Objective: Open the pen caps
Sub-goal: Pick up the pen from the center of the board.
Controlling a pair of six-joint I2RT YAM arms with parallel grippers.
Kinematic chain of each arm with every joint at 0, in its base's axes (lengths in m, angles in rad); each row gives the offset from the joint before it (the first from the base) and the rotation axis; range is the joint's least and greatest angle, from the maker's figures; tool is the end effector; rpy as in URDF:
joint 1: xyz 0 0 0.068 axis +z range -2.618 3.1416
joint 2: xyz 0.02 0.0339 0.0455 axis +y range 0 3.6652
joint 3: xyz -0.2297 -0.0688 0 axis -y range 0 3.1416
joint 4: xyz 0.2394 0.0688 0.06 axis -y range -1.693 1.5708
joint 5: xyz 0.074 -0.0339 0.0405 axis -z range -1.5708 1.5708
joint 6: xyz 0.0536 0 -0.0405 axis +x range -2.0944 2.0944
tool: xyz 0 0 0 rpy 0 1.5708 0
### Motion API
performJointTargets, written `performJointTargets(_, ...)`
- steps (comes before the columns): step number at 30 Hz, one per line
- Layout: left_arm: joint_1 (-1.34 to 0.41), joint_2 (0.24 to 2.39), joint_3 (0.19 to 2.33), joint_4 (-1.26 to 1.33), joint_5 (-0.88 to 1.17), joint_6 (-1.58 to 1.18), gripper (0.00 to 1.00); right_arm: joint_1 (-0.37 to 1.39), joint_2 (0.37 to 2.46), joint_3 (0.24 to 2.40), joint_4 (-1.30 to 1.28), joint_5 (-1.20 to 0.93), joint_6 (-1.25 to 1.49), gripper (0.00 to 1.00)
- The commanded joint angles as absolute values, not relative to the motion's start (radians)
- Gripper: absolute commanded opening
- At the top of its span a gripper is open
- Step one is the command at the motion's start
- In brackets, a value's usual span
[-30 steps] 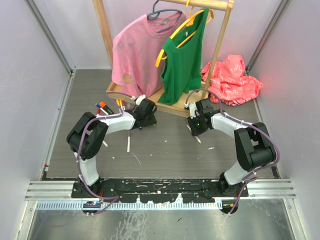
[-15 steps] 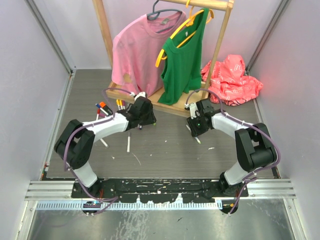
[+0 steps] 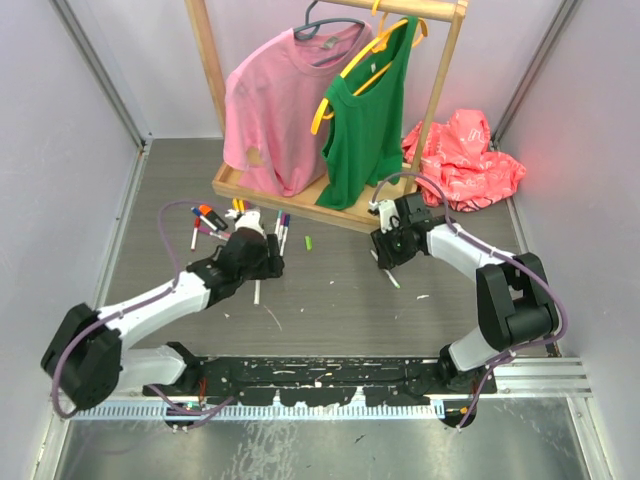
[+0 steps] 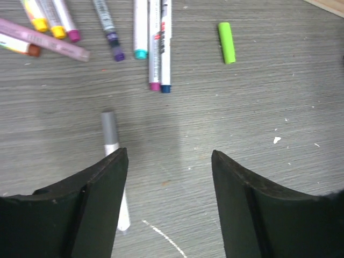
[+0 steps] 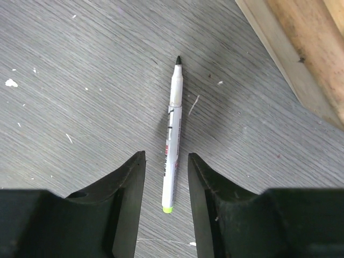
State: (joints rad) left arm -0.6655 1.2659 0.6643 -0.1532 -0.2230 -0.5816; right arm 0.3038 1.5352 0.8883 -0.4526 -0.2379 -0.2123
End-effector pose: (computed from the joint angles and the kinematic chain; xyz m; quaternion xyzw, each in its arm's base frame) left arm 0.2231 -0.1601 0.1601 -0.0059 0.9133 -0.1473 0.3797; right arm 0.2789 0.1007 0.1343 -0.2732 0.9265 0.1259 0.2263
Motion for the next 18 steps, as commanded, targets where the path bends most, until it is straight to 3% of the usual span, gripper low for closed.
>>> performJointTargets(1, -0.662, 1.138, 0.623, -0.215, -0.350, -0.558, 0.68, 0.300, 1.498, 0.949, -0.486, -0.311, -0.259, 0.45)
performJointTargets(11, -0.662, 1.280, 0.723, -0.418, -0.456, -0.534, 0.69, 0.262, 1.434, 1.022, -0.637, -0.511, -0.466, 0.53)
performJointTargets(18, -0.664, 1.378, 0.755, -0.406, -0.384, -0.525, 0.51, 0.249, 1.436, 1.026, -0.647, -0.533, -0.466, 0.53)
